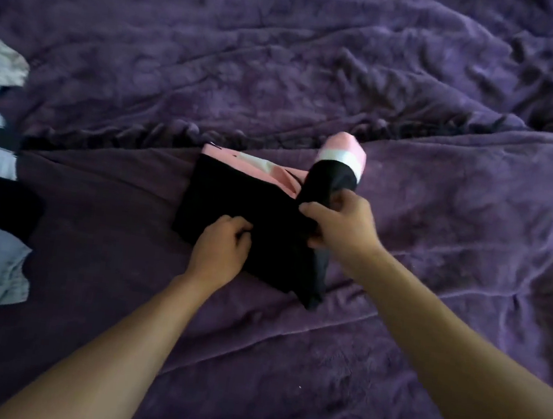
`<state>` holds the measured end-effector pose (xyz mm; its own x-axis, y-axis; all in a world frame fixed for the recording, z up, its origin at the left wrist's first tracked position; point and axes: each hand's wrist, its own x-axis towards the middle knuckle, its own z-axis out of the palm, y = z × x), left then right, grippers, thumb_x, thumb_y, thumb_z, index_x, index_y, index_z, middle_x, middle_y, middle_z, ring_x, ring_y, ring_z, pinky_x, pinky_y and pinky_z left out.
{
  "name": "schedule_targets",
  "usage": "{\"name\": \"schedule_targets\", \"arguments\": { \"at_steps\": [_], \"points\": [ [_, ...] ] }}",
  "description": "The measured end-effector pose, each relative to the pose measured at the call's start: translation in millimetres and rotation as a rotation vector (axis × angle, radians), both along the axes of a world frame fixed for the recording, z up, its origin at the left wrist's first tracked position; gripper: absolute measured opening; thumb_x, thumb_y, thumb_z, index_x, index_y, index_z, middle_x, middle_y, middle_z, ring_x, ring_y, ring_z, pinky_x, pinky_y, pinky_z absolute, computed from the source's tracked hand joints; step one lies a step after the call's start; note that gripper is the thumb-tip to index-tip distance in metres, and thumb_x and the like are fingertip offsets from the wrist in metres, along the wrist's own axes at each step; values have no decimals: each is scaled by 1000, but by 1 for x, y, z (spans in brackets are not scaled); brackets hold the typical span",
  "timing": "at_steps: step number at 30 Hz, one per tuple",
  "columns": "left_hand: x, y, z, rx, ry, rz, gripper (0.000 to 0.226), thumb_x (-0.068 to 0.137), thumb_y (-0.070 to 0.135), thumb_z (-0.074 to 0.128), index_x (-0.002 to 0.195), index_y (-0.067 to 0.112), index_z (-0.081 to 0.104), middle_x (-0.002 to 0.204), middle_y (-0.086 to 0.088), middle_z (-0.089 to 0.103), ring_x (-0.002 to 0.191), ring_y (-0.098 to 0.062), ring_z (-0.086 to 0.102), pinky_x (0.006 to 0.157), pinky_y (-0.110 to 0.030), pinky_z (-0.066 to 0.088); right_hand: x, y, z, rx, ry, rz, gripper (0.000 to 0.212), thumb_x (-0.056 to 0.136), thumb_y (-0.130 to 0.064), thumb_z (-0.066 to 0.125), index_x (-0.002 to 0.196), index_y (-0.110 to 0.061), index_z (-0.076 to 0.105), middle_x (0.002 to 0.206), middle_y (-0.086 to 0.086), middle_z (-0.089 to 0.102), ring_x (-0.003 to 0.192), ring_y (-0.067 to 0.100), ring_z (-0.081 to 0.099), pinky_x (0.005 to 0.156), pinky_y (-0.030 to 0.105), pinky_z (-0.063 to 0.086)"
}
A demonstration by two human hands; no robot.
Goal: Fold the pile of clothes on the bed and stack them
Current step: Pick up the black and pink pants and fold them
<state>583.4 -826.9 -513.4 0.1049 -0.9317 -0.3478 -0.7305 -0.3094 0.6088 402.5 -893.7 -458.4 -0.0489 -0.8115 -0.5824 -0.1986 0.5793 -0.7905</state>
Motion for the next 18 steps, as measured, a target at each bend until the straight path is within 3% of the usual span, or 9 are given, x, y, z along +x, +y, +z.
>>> {"name": "schedule_targets", "arguments": {
  "at_steps": [2, 4, 8, 10, 12, 15, 18],
  "points": [
    [42, 12, 1, -13, -80, 95, 23, 89, 8, 55, 108, 8, 68, 104, -14, 66, 90, -31, 65, 83, -42, 51, 52, -9, -10, -10, 46, 63, 29, 77, -13, 77, 80, -16, 49, 76, 3, 55, 41, 9, 59, 40, 31, 52],
    [78, 25, 0, -9, -148, 150, 23, 89, 7, 55, 107, 8, 68, 103, -15, 67, 90, -32, 64, 84, -42, 51, 98, -14, -26, 19, 63, 131, 31, 77, -14, 75, 77, -22, 45, 78, 6, 60, 44, 16, 64, 44, 37, 57],
    [120, 40, -6, 6, -174, 279, 19, 91, 11, 54, 104, 10, 68, 101, -13, 64, 90, -29, 63, 83, -40, 50, 151, -12, -59, 83, 98, 369, 13, 85, -8, 60, 93, -18, 55, 100, 13, 68, 88, 30, 69, 77, 46, 59],
    [123, 37, -10, -26, -171, 314, 21, 92, 14, 54, 108, 8, 66, 104, -16, 61, 92, -32, 62, 84, -43, 49, 144, -5, -66, -10, 189, 425, 21, 87, -6, 52, 101, -18, 62, 104, 8, 69, 97, 28, 65, 87, 41, 54],
    [112, 26, -15, -98, -193, 310, 26, 92, 17, 55, 114, 7, 63, 109, -19, 57, 97, -38, 58, 86, -45, 48, 117, 8, -65, -226, 355, 414, 27, 88, -7, 48, 105, -20, 65, 105, 2, 70, 99, 23, 63, 85, 35, 51],
    [82, -3, -24, -146, -250, 245, 38, 93, 30, 53, 126, 13, 55, 124, -18, 51, 112, -38, 49, 90, -47, 41, 60, 25, -69, -515, 626, 400, 33, 87, -13, 55, 118, -20, 61, 124, 1, 58, 114, 25, 50, 89, 38, 46],
    [60, -35, -46, -19, -303, 231, 61, 94, 52, 41, 144, 20, 32, 145, -21, 36, 129, -38, 36, 101, -52, 33, 14, 25, -90, -348, 733, 332, 55, 89, -30, 62, 140, -20, 43, 147, 7, 37, 131, 31, 37, 101, 47, 40]
  ]
}}
